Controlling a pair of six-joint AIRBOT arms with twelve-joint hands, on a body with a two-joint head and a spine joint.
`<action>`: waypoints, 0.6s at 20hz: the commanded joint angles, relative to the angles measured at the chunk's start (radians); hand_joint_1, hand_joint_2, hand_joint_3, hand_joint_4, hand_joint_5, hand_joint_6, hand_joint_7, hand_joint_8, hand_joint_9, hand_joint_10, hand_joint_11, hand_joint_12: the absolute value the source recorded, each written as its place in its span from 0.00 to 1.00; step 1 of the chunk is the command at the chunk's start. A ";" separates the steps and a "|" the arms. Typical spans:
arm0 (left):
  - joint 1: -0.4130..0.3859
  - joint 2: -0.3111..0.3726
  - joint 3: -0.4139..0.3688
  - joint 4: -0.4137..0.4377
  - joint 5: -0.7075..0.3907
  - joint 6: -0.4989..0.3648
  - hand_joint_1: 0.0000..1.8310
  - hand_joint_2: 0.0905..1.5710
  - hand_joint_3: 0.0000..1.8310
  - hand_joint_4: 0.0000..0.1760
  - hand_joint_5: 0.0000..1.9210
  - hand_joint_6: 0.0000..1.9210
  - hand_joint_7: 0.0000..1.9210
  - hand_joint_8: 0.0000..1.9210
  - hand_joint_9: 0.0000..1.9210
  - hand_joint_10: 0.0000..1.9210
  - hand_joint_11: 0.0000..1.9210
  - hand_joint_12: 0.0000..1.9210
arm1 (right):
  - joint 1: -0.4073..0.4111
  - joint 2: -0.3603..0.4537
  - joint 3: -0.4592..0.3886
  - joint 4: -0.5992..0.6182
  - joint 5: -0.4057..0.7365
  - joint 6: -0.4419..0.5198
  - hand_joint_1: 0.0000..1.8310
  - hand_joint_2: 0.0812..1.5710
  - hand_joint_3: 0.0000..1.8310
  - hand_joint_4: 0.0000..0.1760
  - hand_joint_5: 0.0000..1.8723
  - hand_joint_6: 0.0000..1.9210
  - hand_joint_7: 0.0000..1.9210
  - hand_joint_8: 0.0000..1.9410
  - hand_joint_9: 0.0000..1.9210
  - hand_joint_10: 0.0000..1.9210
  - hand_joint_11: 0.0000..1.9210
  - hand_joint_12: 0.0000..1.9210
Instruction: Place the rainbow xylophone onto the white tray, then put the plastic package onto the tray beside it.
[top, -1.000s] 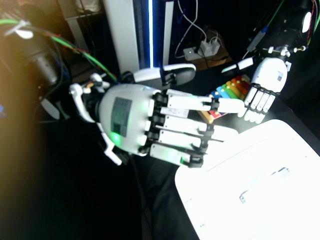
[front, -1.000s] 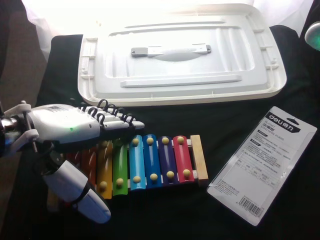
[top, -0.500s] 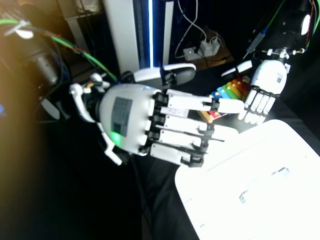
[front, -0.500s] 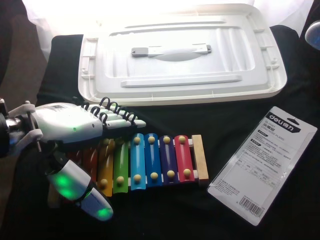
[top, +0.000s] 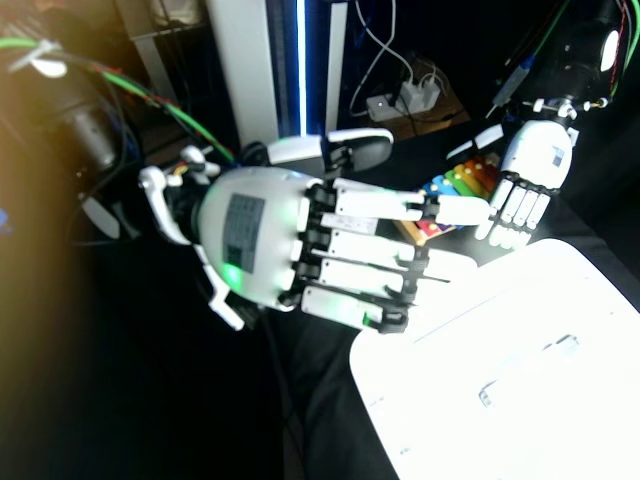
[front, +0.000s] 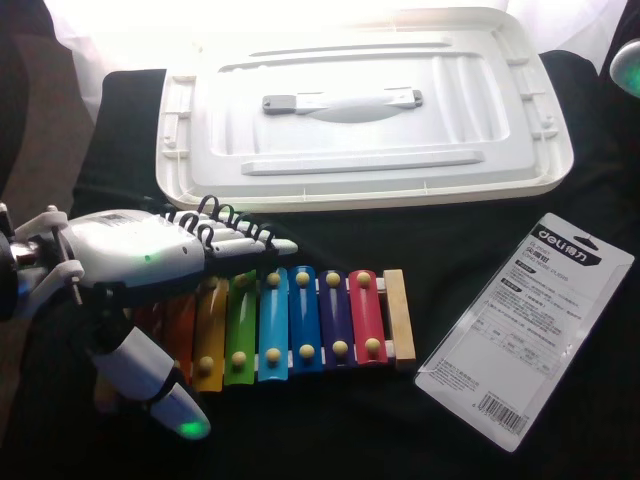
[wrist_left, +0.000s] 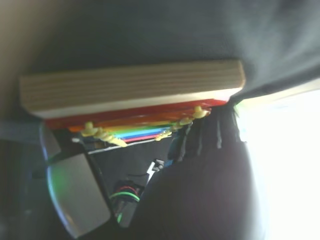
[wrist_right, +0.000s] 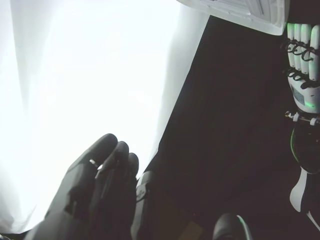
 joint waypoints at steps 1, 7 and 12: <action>0.012 -0.010 -0.006 0.012 -0.011 0.009 0.63 0.45 0.01 0.40 0.00 0.00 0.07 0.01 0.06 0.01 0.04 0.01 | 0.004 0.003 0.000 0.030 0.121 0.010 0.24 0.60 0.00 0.73 0.18 0.00 0.19 0.00 0.20 0.00 0.04 0.53; 0.023 -0.006 -0.010 0.013 -0.010 0.004 0.85 0.68 0.00 0.48 0.19 0.00 0.24 0.00 0.31 0.01 0.19 0.41 | 0.004 0.002 -0.001 0.030 0.128 0.010 0.23 0.60 0.00 0.73 0.17 0.00 0.19 0.00 0.20 0.00 0.04 0.52; 0.023 -0.008 -0.011 0.013 -0.012 0.003 0.88 0.73 0.00 0.00 0.29 0.01 0.34 0.01 0.34 0.78 0.22 0.54 | 0.004 0.002 -0.002 0.030 0.133 0.010 0.24 0.60 0.00 0.77 0.18 0.00 0.19 0.00 0.21 0.00 0.05 0.50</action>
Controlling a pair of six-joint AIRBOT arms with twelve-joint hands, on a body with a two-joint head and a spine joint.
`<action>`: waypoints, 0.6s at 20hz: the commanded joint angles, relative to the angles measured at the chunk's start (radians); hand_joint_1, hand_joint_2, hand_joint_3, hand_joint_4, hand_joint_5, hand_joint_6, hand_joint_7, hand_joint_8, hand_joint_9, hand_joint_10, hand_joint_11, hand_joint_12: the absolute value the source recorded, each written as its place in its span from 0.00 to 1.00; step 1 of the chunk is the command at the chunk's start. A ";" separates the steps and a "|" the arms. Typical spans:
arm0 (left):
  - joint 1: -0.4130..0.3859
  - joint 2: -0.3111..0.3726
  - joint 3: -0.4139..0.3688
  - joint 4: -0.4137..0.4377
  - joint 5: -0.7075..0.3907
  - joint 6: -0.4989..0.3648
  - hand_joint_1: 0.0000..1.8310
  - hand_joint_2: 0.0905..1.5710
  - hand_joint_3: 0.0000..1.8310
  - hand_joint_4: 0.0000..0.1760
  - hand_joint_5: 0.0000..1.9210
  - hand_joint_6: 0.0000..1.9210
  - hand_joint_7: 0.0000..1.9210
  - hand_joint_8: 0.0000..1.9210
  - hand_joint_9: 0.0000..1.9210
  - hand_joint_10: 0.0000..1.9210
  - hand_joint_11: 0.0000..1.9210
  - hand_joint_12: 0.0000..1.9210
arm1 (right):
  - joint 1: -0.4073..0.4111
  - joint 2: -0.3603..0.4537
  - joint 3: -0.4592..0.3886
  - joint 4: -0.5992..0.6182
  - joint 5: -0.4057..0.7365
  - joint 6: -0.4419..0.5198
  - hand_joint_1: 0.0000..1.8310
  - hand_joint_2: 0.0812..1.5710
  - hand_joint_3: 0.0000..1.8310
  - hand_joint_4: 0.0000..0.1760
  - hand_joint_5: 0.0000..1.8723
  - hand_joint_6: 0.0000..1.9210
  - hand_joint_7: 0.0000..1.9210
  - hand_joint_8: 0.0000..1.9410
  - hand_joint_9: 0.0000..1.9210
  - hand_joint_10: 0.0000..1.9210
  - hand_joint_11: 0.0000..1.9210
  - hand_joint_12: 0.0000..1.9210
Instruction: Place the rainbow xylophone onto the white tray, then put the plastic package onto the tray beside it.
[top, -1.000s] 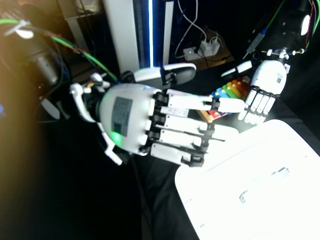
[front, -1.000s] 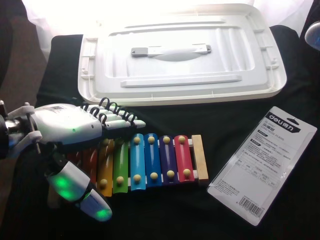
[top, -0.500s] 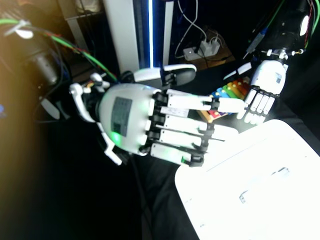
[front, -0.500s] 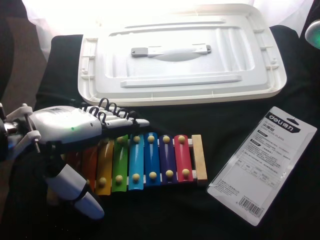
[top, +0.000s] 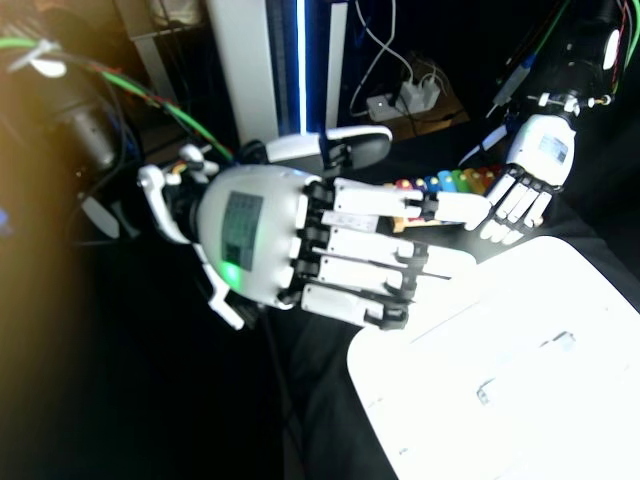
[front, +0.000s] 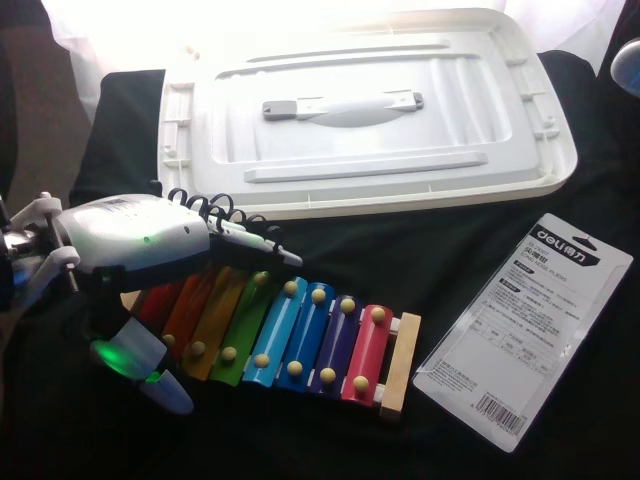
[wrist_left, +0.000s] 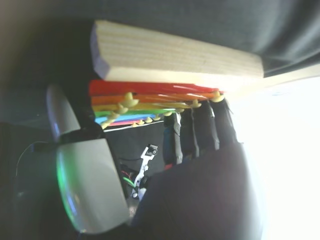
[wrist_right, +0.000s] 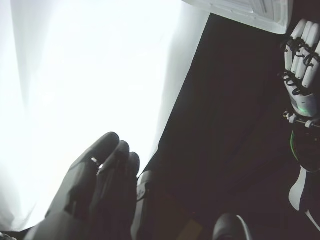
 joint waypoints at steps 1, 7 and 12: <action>0.015 -0.016 -0.008 0.043 0.046 0.004 0.88 0.73 0.00 0.04 0.29 0.01 0.34 0.01 0.35 0.78 0.21 0.55 | 0.004 0.002 -0.001 0.031 0.124 0.010 0.24 0.60 0.00 0.79 0.18 0.00 0.19 0.00 0.21 0.00 0.05 0.51; 0.016 -0.016 -0.008 0.039 0.045 0.003 0.88 0.72 0.00 0.00 0.34 0.04 0.36 0.02 0.36 0.76 0.25 0.58 | 0.004 0.000 -0.002 0.031 0.127 0.010 0.23 0.60 0.00 0.72 0.17 0.00 0.20 0.00 0.21 0.00 0.06 0.51; 0.016 -0.016 -0.005 0.030 0.045 0.003 0.87 0.74 0.00 0.00 0.18 0.45 0.26 0.33 0.35 0.78 0.25 0.70 | 0.004 -0.001 -0.002 0.031 0.129 0.010 0.24 0.60 0.00 0.67 0.17 0.00 0.20 0.00 0.22 0.01 0.07 0.51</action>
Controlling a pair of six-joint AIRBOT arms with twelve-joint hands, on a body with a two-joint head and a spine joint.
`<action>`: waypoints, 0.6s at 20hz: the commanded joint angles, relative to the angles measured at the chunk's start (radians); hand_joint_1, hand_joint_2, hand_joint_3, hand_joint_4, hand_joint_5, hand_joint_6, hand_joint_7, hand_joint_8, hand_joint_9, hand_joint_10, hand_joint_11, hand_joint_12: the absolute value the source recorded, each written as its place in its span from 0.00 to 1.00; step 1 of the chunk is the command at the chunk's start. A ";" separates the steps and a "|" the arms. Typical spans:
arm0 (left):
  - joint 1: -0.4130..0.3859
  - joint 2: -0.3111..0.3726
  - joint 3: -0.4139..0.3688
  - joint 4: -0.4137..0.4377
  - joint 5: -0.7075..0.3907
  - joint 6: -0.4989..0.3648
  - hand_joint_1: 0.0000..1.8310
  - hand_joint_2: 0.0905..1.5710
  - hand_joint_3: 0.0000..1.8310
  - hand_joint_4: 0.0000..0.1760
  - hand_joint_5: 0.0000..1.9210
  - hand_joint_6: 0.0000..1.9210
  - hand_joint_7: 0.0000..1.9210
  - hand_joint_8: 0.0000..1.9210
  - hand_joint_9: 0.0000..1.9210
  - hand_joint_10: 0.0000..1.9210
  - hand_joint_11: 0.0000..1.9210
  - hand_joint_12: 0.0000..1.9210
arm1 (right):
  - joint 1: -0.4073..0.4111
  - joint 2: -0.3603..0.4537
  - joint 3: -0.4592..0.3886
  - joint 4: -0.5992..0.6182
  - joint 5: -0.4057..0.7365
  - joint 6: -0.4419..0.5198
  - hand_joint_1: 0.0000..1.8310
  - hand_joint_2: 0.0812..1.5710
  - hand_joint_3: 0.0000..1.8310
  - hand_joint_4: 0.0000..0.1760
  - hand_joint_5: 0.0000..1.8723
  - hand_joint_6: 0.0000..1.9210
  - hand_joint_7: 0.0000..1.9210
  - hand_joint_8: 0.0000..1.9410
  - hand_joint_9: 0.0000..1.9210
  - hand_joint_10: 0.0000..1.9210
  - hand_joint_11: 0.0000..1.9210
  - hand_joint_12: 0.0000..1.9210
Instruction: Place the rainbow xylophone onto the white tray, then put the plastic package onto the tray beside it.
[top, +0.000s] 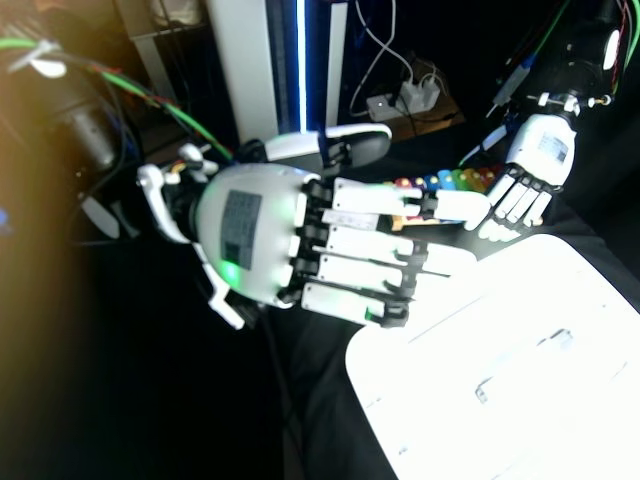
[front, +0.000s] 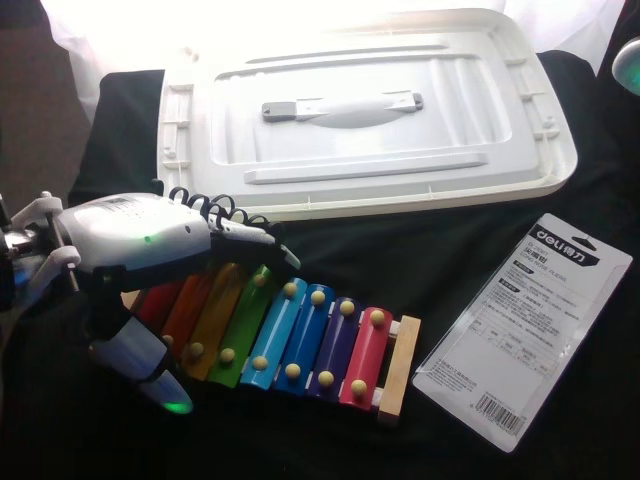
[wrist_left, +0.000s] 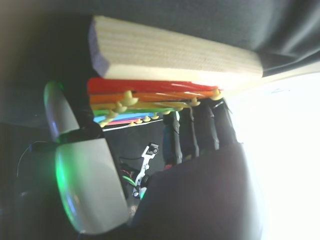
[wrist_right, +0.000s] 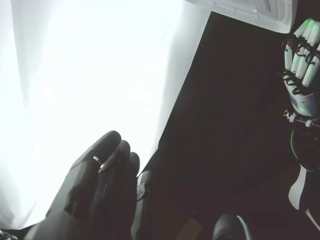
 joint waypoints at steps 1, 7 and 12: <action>0.016 -0.015 -0.003 0.026 0.044 -0.004 0.88 0.74 0.00 0.00 0.16 0.53 0.21 0.47 0.34 0.79 0.24 0.73 | 0.004 0.000 -0.002 0.031 0.123 0.010 0.24 0.60 0.00 0.77 0.18 0.00 0.20 0.00 0.22 0.00 0.07 0.51; 0.016 -0.002 0.008 -0.126 0.003 0.100 0.79 0.81 0.00 0.16 0.09 0.82 0.26 0.86 0.33 0.87 0.22 0.89 | 0.004 0.000 -0.002 0.031 0.123 0.010 0.26 0.59 0.00 0.77 0.18 0.00 0.20 0.00 0.22 0.00 0.07 0.50; 0.016 0.005 0.013 -0.236 -0.028 0.183 0.88 0.73 0.00 0.19 0.10 0.79 0.13 0.76 0.35 0.80 0.25 0.88 | 0.004 -0.002 -0.001 0.031 0.123 0.010 0.27 0.58 0.00 0.68 0.17 0.00 0.20 0.00 0.22 0.00 0.08 0.51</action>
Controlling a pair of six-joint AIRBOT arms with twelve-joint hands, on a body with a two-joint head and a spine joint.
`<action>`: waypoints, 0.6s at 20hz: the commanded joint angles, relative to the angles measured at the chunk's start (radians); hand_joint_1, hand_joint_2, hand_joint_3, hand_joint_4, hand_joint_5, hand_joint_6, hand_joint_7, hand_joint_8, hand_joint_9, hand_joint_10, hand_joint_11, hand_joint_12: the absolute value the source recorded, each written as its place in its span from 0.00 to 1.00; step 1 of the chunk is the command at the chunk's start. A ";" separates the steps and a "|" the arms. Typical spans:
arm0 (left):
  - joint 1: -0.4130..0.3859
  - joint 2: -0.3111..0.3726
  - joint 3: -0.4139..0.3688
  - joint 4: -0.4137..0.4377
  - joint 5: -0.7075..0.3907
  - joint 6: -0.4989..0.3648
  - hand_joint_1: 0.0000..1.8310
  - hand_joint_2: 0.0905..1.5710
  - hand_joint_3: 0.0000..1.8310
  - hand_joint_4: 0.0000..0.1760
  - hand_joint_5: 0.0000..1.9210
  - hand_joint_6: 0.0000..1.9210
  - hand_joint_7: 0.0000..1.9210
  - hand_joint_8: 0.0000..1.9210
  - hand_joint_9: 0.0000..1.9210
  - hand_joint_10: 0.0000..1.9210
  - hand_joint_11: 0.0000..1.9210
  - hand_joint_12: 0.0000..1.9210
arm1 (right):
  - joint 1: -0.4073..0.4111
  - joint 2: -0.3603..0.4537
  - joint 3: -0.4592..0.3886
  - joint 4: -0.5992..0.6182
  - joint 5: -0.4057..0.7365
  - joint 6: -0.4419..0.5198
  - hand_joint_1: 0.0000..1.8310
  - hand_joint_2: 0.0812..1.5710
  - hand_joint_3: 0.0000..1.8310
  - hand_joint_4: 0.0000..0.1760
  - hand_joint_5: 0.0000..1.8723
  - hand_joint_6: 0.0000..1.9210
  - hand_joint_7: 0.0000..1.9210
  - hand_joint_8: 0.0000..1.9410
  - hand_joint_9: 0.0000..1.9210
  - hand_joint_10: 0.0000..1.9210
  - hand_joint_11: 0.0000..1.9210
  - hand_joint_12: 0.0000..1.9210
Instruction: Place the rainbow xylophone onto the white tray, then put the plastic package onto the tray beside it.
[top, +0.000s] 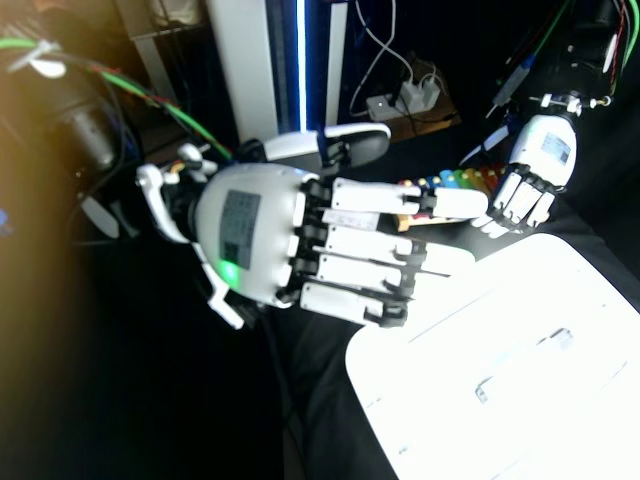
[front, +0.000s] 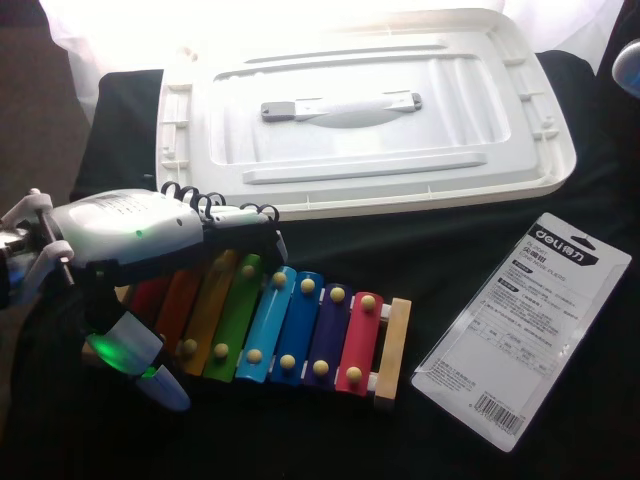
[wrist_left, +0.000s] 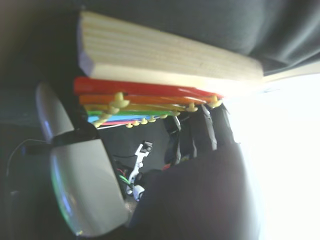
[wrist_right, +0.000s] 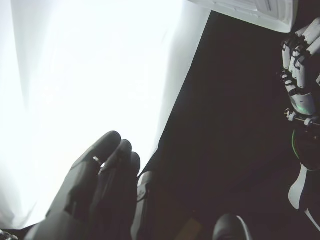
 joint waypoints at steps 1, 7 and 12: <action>0.004 0.007 0.007 -0.023 -0.003 0.022 0.88 0.72 0.00 0.13 0.11 0.78 0.14 0.75 0.36 0.77 0.27 0.86 | 0.004 -0.001 -0.001 0.031 0.120 0.010 0.27 0.57 0.00 0.73 0.18 0.00 0.21 0.00 0.22 0.00 0.08 0.49; -0.006 0.027 0.007 -0.094 -0.019 0.088 0.80 0.78 0.00 0.29 0.10 0.73 0.27 0.81 0.37 0.82 0.31 0.87 | 0.004 -0.001 -0.001 0.031 0.120 0.010 0.29 0.58 0.00 0.63 0.17 0.00 0.20 0.00 0.22 0.00 0.09 0.48; -0.011 0.051 0.005 -0.169 -0.044 0.153 0.72 0.68 0.00 0.43 0.12 0.71 0.16 0.77 0.23 0.85 0.24 0.95 | 0.004 0.000 0.000 0.030 0.120 0.010 0.31 0.59 0.00 0.59 0.16 0.00 0.20 0.00 0.22 0.00 0.09 0.48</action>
